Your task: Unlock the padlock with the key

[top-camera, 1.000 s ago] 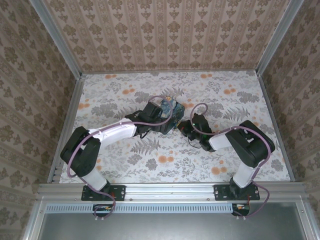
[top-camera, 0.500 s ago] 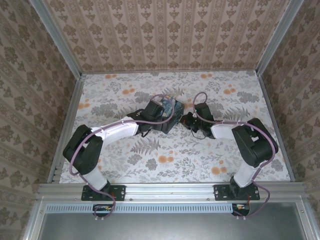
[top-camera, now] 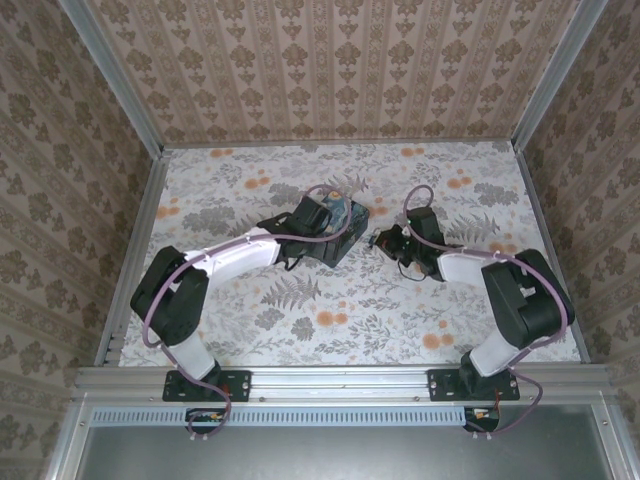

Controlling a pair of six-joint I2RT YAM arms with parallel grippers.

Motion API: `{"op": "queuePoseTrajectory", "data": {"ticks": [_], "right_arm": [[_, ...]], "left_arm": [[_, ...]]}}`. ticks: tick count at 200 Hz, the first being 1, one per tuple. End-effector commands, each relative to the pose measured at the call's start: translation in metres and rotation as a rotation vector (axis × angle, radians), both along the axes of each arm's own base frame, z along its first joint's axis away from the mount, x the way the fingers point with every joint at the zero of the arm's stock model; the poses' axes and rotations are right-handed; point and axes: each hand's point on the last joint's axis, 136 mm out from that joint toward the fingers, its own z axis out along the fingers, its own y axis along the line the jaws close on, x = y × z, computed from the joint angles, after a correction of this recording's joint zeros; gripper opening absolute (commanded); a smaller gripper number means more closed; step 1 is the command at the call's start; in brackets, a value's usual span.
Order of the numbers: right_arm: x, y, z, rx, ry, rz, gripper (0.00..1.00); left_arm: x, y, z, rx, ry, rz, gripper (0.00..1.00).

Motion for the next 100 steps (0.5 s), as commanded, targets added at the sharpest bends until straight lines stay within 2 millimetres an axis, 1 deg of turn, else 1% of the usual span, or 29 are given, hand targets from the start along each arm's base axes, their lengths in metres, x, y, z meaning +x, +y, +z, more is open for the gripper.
{"op": "queuePoseTrajectory", "data": {"ticks": [1,35,43,46,59,76,100], "right_arm": [[-0.009,0.001,0.017,0.035,-0.051,0.023,0.0],[-0.035,0.003,0.023,0.074,-0.063,0.067,0.0],[-0.043,0.004,0.018,0.073,-0.044,0.083,0.0],[-0.045,0.005,0.027,0.08,-0.067,0.09,0.0],[-0.06,0.009,0.027,0.07,-0.065,0.123,0.0],[-0.078,0.02,0.028,0.056,-0.063,0.177,0.0],[-0.104,0.043,0.028,0.037,-0.065,0.258,0.0]], "left_arm": [[-0.014,0.023,-0.023,0.131,0.11,-0.024,1.0],[-0.004,0.016,0.004,0.066,0.085,-0.032,1.0],[-0.003,0.014,0.01,0.047,0.08,-0.034,1.0],[-0.003,0.014,0.012,0.042,0.08,-0.035,1.0],[-0.002,0.014,0.021,0.012,0.073,-0.033,1.0],[-0.002,0.015,0.033,-0.023,0.064,-0.028,1.0],[-0.006,0.015,0.05,-0.081,0.053,-0.028,1.0]]}}
